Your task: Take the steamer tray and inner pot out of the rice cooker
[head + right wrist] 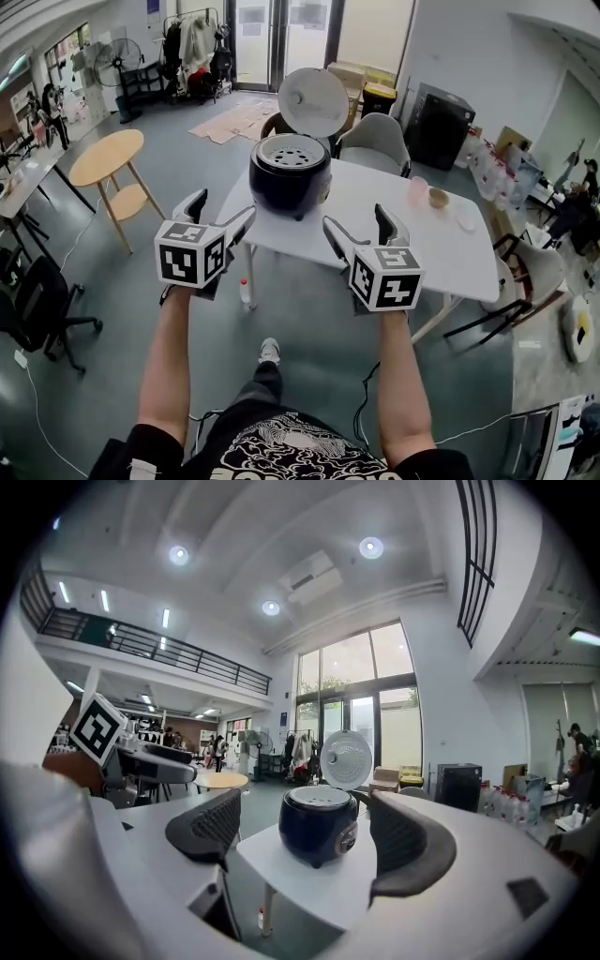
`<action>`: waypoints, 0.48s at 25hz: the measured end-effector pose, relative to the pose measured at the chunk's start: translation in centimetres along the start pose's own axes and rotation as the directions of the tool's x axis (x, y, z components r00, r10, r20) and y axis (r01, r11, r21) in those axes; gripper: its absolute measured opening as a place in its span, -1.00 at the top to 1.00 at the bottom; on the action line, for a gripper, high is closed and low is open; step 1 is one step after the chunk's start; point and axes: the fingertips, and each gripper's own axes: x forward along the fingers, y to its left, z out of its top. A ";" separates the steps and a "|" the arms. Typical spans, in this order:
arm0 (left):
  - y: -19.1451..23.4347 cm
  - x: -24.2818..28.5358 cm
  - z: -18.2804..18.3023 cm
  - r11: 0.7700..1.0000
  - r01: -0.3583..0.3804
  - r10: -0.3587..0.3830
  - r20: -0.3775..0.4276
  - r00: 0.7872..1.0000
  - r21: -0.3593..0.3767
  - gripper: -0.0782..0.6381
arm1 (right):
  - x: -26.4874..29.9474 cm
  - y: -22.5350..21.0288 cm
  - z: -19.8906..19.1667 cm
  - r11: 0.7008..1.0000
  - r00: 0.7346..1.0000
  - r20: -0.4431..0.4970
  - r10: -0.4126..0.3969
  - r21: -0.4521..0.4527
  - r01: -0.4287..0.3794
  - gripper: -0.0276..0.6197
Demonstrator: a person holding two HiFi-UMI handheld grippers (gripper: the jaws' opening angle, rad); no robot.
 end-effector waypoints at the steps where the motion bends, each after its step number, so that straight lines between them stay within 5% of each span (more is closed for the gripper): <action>1: 1.1 1.3 0.1 1.000 0.001 -0.001 -0.003 1.000 -0.001 -0.39 | 1.7 -0.2 0.2 1.000 1.000 -0.004 0.002 0.001 -0.002 -0.46; 12: 15.8 22.4 3.2 0.999 0.028 -0.029 -0.015 0.999 -0.033 -0.39 | 27.3 -4.8 3.2 1.000 0.998 -0.063 0.014 -0.020 -0.015 -0.46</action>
